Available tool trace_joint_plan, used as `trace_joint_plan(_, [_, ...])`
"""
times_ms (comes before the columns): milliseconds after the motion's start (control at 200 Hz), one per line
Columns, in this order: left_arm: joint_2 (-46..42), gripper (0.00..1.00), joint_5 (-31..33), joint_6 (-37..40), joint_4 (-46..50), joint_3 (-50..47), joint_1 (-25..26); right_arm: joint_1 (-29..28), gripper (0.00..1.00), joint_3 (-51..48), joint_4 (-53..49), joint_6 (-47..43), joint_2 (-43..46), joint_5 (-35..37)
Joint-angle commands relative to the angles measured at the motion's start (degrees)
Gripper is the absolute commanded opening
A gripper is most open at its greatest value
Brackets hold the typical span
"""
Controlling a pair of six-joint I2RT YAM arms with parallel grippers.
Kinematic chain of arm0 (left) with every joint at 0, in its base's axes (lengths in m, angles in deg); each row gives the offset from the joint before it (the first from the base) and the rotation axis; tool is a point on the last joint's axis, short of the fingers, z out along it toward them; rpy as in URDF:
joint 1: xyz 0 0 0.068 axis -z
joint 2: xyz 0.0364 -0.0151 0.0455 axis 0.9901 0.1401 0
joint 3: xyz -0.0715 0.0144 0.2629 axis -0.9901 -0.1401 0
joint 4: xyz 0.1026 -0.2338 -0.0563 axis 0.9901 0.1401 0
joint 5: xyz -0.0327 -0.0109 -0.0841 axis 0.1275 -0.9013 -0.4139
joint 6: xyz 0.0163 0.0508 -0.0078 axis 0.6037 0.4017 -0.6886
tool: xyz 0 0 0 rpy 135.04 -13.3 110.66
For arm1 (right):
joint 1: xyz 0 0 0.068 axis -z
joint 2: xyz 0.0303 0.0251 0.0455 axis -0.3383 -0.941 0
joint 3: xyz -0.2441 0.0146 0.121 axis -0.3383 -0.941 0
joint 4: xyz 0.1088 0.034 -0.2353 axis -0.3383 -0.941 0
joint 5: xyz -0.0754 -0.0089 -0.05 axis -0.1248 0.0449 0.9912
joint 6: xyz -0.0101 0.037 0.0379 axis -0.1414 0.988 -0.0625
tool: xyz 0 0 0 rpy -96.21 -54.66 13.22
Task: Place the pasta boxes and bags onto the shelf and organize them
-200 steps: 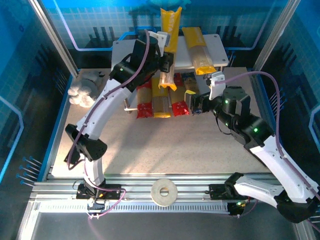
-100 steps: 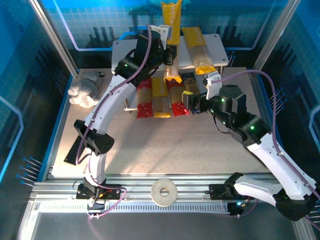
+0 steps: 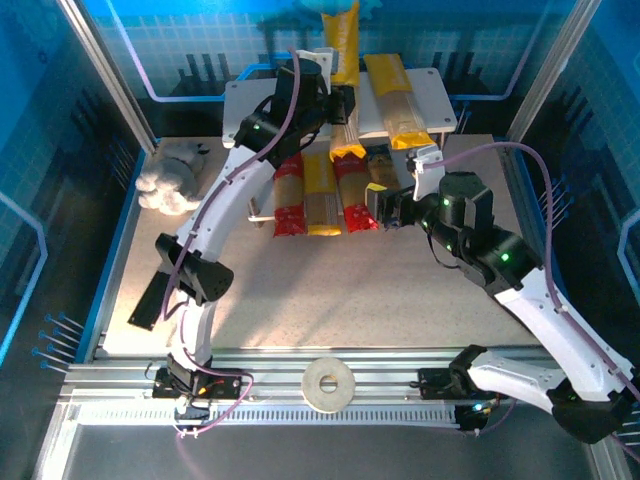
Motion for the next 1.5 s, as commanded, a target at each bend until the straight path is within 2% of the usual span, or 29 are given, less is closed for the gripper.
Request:
trace_joint_plan(0, [3.4, 0.27, 3.7, 0.9, -2.8, 1.0, -2.8, -0.3, 0.95, -1.0, 1.6, 0.3, 1.8, 1.3])
trace_joint_plan(230, [4.7, 0.3, 3.7, -0.3, -2.5, 1.0, -3.1, -0.2, 0.95, -1.2, 1.4, 0.2, 2.2, 1.2])
trace_joint_plan(295, [5.0, 0.43, 3.9, -0.5, -2.7, 1.0, -3.1, -0.2, 0.95, -1.3, 1.3, 0.2, 2.2, 1.3])
trace_joint_plan(425, [5.3, 0.62, 4.3, -0.6, -3.0, 0.9, -3.2, -0.2, 0.95, -1.6, 1.3, 0.3, 2.5, 1.4])
trace_joint_plan(490, [5.6, 0.63, 4.7, -0.7, -3.0, 0.9, -3.2, -0.1, 0.95, -1.6, 1.3, 0.2, 2.6, 1.5])
trace_joint_plan(580, [5.7, 0.57, 4.6, -1.0, -3.4, 0.7, -3.2, -0.1, 0.95, -1.7, 1.1, 0.1, 2.9, 1.7])
trace_joint_plan(640, [5.5, 0.57, 4.6, -1.3, -4.0, 0.3, -3.2, -0.1, 0.95, -1.8, 1.1, 0.2, 3.0, 1.8])
trace_joint_plan(665, [5.3, 0.6, 4.5, -1.3, -4.2, 0.3, -3.2, 0.0, 0.95, -1.8, 1.1, 0.2, 3.0, 1.8])
trace_joint_plan(680, [5.2, 0.7, 4.4, -1.3, -4.3, 0.2, -3.1, 0.0, 0.95, -1.8, 1.1, 0.2, 3.0, 1.8])
trace_joint_plan(735, [4.5, 0.82, 4.6, -1.0, -4.7, 0.1, -3.0, 0.0, 0.96, -1.8, 1.0, 0.2, 3.0, 1.8])
trace_joint_plan(795, [3.1, 0.86, 4.8, 0.1, -5.6, -0.3, -2.8, 0.0, 0.96, -1.7, 1.0, 0.2, 2.9, 1.8])
trace_joint_plan(850, [1.8, 0.85, 5.5, 1.2, -6.0, -0.7, -2.6, 0.0, 0.96, -1.7, 1.0, 0.2, 2.9, 1.8])
trace_joint_plan(970, [-2.8, 0.75, 6.7, 4.2, -7.6, -3.6, -2.0, 0.1, 0.96, -1.6, 1.2, 0.2, 3.0, 1.9])
trace_joint_plan(1051, [-6.5, 0.64, 7.6, 6.7, -7.1, -6.9, -1.4, 0.3, 0.96, -1.5, 1.1, 0.2, 2.9, 1.9])
trace_joint_plan(1126, [-11.0, 0.47, 8.3, 8.6, -6.6, -11.8, -0.8, 0.6, 0.97, -1.3, 1.0, 0.0, 3.2, 2.2])
trace_joint_plan(1186, [-14.9, 0.41, 8.2, 9.2, -6.7, -16.8, -0.5, 1.1, 0.97, -1.3, 1.0, 0.0, 3.6, 2.5])
trace_joint_plan(1326, [-20.6, 0.36, 7.0, 9.5, -2.0, -23.7, -0.3, 2.7, 0.97, -0.1, 0.0, 0.0, 4.4, 2.8])
trace_joint_plan(1496, [-21.6, 0.35, 7.3, 10.7, 5.5, -26.0, 0.7, 4.2, 0.95, 1.5, -2.1, 0.6, 5.7, 7.6])
